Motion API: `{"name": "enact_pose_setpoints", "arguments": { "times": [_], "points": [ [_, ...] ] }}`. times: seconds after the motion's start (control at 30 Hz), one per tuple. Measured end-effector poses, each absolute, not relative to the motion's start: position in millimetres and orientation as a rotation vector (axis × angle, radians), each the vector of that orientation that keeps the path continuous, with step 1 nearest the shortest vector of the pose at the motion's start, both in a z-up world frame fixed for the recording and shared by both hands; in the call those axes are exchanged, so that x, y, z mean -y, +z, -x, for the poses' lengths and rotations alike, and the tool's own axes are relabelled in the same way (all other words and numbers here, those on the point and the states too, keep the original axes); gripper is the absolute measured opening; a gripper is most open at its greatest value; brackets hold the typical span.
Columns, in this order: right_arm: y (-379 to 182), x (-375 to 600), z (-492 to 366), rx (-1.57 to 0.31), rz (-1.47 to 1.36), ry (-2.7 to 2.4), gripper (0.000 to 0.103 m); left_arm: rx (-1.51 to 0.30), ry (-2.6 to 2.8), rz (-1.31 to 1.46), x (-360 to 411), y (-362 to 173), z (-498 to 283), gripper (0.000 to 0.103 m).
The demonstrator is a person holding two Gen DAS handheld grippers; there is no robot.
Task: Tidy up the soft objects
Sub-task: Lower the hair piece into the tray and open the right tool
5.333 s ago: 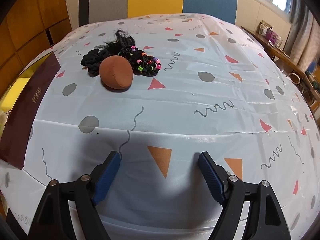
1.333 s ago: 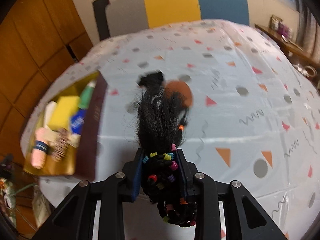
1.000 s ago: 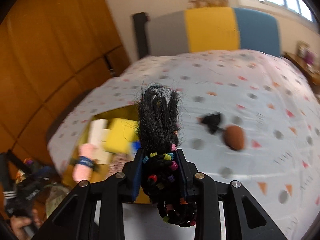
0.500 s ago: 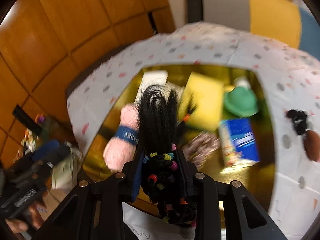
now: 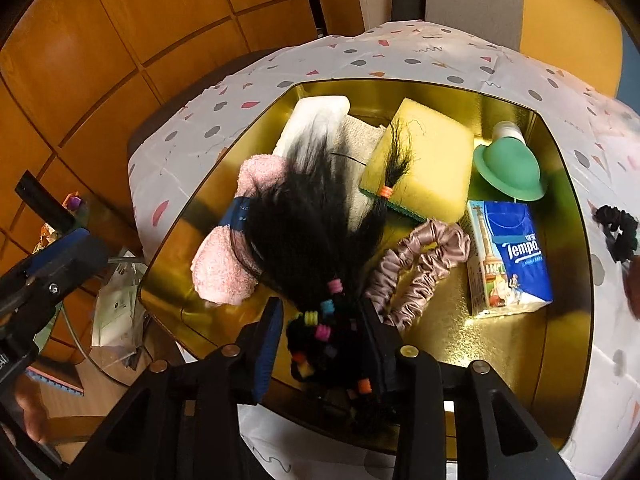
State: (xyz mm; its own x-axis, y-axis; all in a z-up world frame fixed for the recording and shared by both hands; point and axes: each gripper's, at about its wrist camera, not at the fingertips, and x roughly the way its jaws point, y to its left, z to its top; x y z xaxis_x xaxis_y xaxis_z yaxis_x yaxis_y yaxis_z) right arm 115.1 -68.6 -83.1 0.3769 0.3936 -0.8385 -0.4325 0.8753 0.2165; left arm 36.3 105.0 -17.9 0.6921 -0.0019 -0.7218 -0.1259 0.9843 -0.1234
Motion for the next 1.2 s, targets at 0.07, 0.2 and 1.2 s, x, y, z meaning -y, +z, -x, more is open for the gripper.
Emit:
{"name": "enact_pose_setpoints", "arguments": {
  "times": [0.07,0.2,1.2],
  "points": [
    [-83.2,71.7,-113.4,-1.061,0.034,0.525,0.042,-0.802,0.066,0.162,-102.8,-16.6,-34.9,0.051],
    [-83.2,75.2,-111.2,-1.060,0.018,0.519,0.044,-0.798,0.058,0.151,-98.3,-13.5,-33.3,0.051],
    [-46.6,125.9,-93.7,-0.904,-0.045,0.434,0.065,-0.785,0.009,0.054,-65.2,-3.4,-31.0,0.051]
  ]
}}
